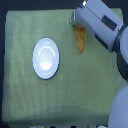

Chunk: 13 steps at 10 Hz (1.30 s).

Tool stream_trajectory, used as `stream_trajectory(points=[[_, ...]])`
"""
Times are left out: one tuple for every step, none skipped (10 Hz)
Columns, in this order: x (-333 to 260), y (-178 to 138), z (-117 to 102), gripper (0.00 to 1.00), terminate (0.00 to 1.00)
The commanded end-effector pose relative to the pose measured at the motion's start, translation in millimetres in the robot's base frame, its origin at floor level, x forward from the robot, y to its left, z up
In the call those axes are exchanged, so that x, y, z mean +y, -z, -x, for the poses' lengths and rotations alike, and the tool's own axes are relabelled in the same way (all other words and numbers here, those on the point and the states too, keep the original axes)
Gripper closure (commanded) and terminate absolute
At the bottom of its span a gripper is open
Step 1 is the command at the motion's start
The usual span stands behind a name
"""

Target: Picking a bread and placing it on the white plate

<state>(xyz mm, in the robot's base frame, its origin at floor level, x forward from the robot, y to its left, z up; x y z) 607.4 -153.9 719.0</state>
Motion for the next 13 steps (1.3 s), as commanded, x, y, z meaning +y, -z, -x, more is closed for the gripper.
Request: stream_trajectory(points=[[-3,-13,6,1.00,0.00],[-4,-14,6,1.00,0.00],[-3,-15,6,1.00,0.00],[-3,-16,6,1.00,0.00],[-4,-16,4,1.00,0.00],[-6,-17,3,1.00,0.00],[-7,-18,3,1.00,0.00],[-7,-21,3,1.00,0.00],[-7,-26,4,1.00,0.00],[-8,-32,6,1.00,0.00],[-10,-39,10,1.00,0.00],[-13,-53,17,1.00,0.00],[-19,-63,21,1.00,0.00]])
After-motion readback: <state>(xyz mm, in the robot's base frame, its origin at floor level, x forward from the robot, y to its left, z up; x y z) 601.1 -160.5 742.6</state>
